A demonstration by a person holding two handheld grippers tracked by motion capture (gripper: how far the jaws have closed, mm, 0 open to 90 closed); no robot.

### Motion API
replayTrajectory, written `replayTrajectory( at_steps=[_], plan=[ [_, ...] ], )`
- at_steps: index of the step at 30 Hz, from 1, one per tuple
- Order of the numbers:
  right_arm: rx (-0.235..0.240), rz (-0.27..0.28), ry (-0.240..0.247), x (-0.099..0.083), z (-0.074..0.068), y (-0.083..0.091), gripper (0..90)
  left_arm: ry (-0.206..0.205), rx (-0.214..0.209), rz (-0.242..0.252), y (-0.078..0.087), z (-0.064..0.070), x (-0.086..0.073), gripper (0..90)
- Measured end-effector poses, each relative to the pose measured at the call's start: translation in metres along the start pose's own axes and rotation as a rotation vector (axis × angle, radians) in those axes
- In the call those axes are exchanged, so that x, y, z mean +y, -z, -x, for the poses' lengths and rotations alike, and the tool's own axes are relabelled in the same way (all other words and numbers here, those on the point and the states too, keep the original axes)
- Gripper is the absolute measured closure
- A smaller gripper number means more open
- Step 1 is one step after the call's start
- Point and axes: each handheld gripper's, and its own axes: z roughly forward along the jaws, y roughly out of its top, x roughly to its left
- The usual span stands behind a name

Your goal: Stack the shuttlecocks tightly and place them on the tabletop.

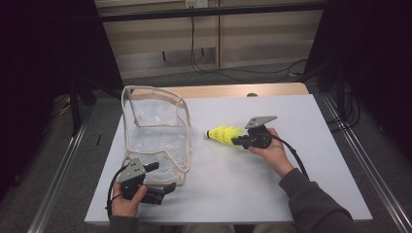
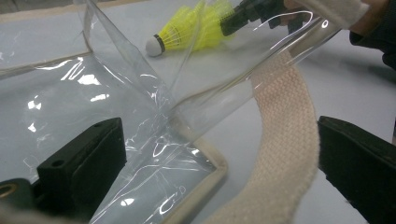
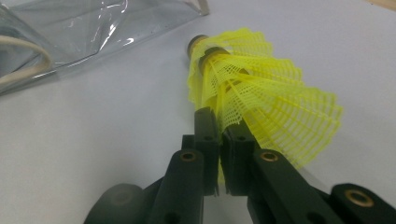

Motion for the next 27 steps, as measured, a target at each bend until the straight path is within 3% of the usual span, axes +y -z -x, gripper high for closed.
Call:
replayTrajectory(
  at_steps=[20,27],
  plan=[
    [0.006,0.002,-0.044,-0.0047,-0.007,0.0064,67.4,-0.001,0.006,-0.005,0.0001,0.0005,0.0003,2.8],
    [0.015,0.011,-0.071,-0.0038,-0.0083,0.0069,56.0,0.0,0.007,-0.009,0.0004,0.0008,0.0005,2.8]
  ],
)
